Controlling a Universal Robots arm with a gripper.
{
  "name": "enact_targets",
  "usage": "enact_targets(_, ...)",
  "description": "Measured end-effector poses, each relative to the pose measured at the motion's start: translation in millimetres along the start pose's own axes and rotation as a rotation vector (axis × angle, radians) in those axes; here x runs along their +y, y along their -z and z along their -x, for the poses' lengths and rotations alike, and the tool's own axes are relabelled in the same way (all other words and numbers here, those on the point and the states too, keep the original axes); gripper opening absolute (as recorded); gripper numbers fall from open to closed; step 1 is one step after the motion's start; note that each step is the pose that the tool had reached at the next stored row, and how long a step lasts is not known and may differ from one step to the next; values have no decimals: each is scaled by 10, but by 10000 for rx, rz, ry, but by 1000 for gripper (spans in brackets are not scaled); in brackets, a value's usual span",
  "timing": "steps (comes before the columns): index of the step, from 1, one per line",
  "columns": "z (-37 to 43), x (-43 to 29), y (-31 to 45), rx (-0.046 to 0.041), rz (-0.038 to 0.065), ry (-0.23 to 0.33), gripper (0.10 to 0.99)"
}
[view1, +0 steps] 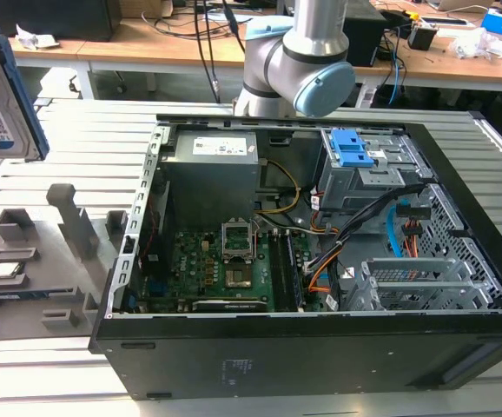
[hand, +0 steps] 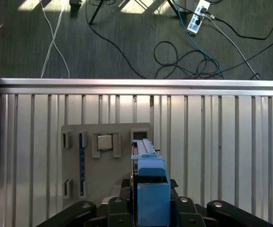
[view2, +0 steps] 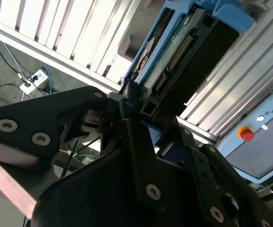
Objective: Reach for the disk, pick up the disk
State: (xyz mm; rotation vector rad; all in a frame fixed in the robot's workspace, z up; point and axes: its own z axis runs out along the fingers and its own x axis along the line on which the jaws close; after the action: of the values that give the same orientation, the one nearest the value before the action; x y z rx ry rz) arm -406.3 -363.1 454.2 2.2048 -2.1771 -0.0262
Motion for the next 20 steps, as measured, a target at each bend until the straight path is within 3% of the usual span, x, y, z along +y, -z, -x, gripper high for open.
enact_targets(16, -6, 7, 321, 0, 13, 0, 365)
enact_targets(20, -8, 12, 467, 1, 14, 0, 365)
